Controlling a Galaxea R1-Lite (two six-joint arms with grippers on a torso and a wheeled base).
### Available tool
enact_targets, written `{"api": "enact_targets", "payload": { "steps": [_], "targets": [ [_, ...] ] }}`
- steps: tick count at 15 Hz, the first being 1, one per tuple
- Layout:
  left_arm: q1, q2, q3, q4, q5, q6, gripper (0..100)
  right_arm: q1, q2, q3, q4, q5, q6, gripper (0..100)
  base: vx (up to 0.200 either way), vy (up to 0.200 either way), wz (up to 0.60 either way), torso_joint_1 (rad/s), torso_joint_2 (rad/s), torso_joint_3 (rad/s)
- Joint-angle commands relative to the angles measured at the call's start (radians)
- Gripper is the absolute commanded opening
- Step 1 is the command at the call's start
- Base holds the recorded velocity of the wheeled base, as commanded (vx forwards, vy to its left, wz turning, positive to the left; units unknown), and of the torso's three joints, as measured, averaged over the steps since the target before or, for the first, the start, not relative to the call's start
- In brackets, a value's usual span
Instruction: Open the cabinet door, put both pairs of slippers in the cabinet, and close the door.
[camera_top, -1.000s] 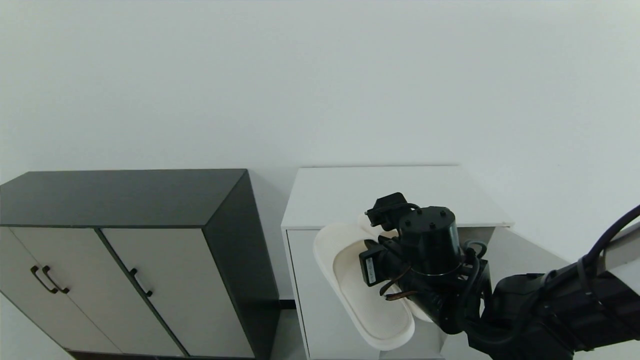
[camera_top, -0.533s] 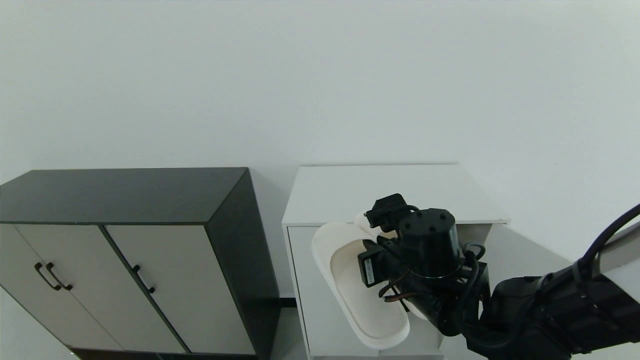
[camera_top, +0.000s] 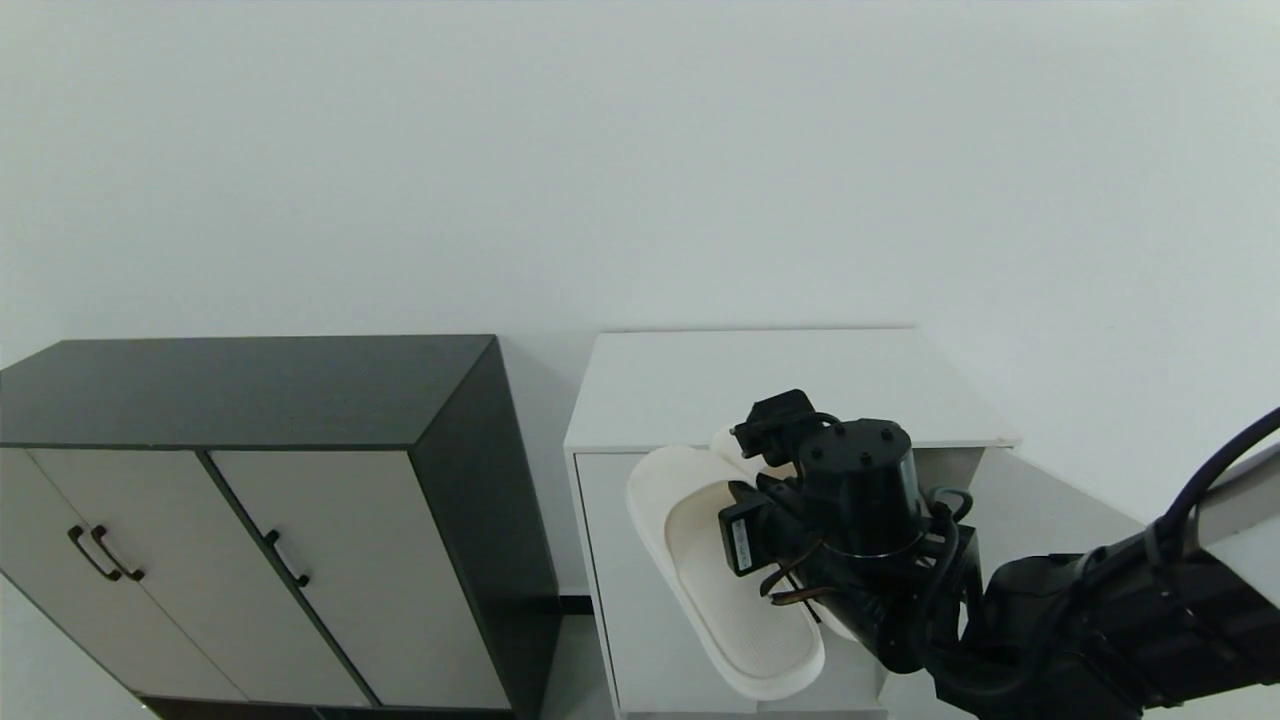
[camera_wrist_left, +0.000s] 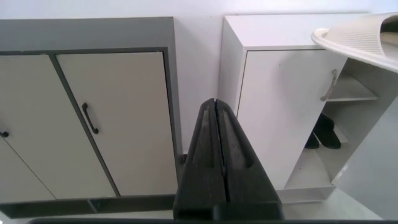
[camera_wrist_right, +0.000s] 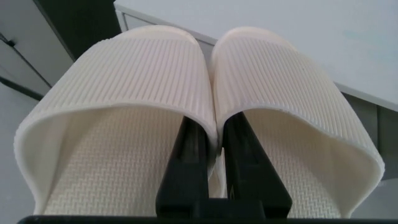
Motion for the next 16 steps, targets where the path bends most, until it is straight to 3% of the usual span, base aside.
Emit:
{"api": "enact_targets", "payload": {
  "steps": [1, 16],
  "targets": [
    [0.000, 0.001, 0.000, 0.000, 0.002, 0.001, 0, 0.002, 0.001, 0.000, -0.002, 0.000, 0.000, 0, 0.000, -0.200, 0.00, -0.002, 0.00, -0.002],
    [0.000, 0.001, 0.000, 0.000, -0.001, 0.001, 0, 0.005, -0.001, 0.010, -0.003, 0.000, -0.002, 0, 0.000, -0.200, 0.00, -0.001, 0.00, 0.003]
  ]
}}
